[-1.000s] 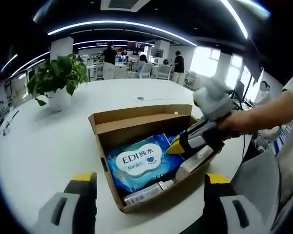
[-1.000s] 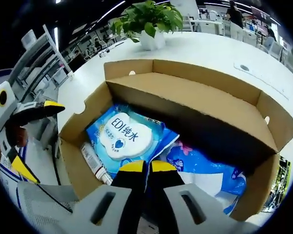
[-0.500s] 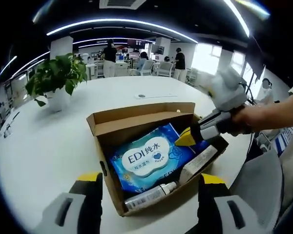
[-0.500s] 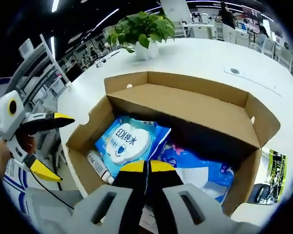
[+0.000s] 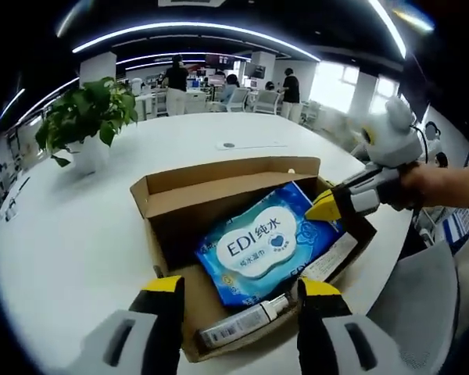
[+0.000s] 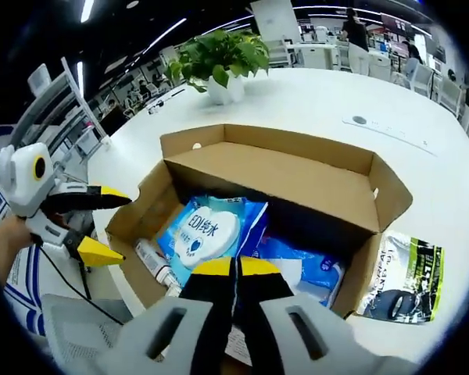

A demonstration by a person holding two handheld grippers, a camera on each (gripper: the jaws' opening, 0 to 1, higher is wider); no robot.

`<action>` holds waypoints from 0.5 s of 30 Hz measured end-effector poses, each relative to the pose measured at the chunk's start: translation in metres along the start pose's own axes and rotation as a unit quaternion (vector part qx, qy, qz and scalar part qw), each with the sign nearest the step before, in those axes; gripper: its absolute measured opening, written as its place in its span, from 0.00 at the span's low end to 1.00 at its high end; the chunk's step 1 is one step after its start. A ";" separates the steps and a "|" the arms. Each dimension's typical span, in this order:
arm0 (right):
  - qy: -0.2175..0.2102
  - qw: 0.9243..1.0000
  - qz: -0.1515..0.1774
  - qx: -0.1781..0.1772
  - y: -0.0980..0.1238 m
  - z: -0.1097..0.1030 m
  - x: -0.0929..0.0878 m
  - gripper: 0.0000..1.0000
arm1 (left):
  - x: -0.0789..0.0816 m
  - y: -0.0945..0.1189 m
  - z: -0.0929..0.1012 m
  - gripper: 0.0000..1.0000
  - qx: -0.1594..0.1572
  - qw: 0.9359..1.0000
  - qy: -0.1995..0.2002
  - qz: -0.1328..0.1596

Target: Operate the shoe box by opening the lid, removing the specified soft item, and placing it in the target area until the item is outside and the box remains undamaged.

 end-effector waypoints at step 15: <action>0.009 1.000 0.010 -0.010 0.020 0.008 0.000 0.00 | -0.007 -0.029 0.004 0.34 0.001 0.999 0.020 -0.050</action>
Point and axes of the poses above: the point that each gripper's makers call its tool centre point, and the gripper's own axes: y roughly backward along the fingers, z roughly to its right, x roughly out of its top, the point moved 3 cm from there along y, roughly backward along the fingers, and after that the axes turned 8 degrees about x, right-handed, at the moved point
